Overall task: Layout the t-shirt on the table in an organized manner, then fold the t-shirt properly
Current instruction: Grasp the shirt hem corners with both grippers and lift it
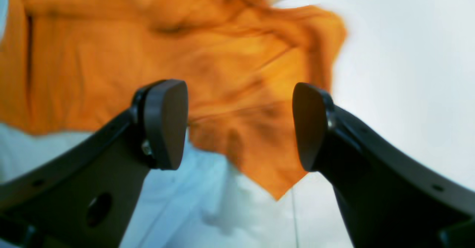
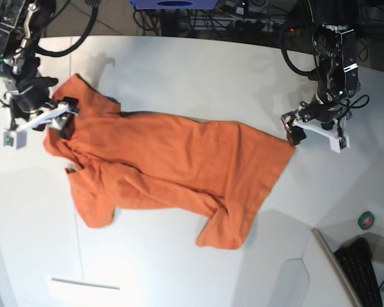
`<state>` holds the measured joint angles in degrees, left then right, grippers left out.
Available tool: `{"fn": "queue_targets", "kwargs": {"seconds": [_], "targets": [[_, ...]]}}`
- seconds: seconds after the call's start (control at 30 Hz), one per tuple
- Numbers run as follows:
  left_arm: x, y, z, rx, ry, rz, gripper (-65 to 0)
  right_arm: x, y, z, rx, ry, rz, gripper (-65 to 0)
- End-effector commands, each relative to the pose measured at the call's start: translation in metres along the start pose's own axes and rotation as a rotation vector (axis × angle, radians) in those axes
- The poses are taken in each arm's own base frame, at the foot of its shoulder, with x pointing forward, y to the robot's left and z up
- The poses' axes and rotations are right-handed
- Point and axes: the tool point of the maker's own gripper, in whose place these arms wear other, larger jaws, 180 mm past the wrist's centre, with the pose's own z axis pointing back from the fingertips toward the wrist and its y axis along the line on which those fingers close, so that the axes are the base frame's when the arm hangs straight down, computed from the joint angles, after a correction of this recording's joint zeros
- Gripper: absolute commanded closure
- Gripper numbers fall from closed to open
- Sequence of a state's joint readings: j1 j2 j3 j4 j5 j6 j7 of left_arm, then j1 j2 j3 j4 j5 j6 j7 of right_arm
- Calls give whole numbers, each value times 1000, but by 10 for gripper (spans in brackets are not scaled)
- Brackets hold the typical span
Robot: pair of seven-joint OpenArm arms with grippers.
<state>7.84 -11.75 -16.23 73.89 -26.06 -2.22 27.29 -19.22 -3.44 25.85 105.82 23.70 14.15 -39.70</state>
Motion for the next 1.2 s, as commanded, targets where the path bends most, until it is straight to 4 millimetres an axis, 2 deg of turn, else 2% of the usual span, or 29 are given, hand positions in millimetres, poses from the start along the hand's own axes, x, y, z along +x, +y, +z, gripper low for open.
{"fn": "queue_targets", "kwargs": {"seconds": [0.0, 0.23, 0.43, 0.5, 0.63, 0.73, 0.87, 0.93, 1.17], "targets": [[18, -8, -3, -24, -42, -12, -606, 9, -1, 1, 12, -33, -10, -419], [14, -28, -33, -50, 15, 0, -602, -9, -33, -2, -57, 10, -74, -419], [14, -45, -44, -77, 42, -23, -596, -17, -53, 4, -107, 14, -120, -419], [10, -53, -44, -94, 51, -43, -527, -17, -59, 6, -125, 6, -140, -419], [6, -55, -43, -100, 58, -53, -224, -27, -58, -5, -107, 36, -166, -422], [6, -52, -42, -96, 58, -55, -84, -41, -64, -20, -86, 88, -170, -419], [7, -51, -42, -94, 59, -57, -5, -59, -76, -26, -95, 148, -183, -419], [7, -50, -42, -93, 58, -58, 0, -59, -80, -28, -101, 130, -188, -419], [8, -48, -42, -89, 57, -61, 0, -78, -80, -33, -98, 147, -216, -419]]}}
